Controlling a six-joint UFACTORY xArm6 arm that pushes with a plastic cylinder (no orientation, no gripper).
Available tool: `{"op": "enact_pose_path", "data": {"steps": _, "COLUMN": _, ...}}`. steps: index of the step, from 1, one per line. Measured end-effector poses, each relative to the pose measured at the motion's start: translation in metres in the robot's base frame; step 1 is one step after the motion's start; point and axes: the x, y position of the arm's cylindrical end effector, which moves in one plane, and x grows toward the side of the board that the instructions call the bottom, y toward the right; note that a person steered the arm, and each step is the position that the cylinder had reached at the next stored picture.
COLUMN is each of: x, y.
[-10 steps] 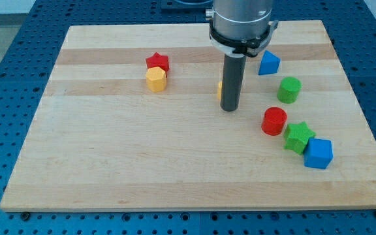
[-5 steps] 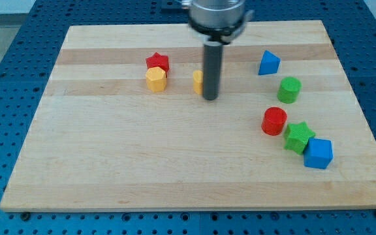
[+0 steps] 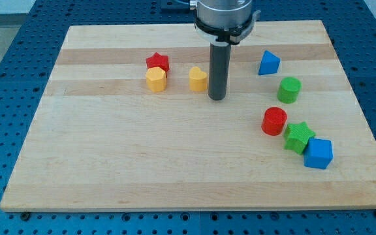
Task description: Push the yellow heart to the right of the yellow hexagon
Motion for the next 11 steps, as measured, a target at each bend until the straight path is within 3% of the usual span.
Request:
{"op": "enact_pose_path", "data": {"steps": 2, "x": -0.038, "y": -0.015}}
{"op": "enact_pose_path", "data": {"steps": 3, "x": -0.040, "y": -0.056}}
{"op": "enact_pose_path", "data": {"steps": 4, "x": -0.040, "y": -0.064}}
{"op": "enact_pose_path", "data": {"steps": 6, "x": -0.020, "y": -0.015}}
{"op": "enact_pose_path", "data": {"steps": 7, "x": 0.002, "y": -0.037}}
{"op": "enact_pose_path", "data": {"steps": 11, "x": -0.004, "y": -0.083}}
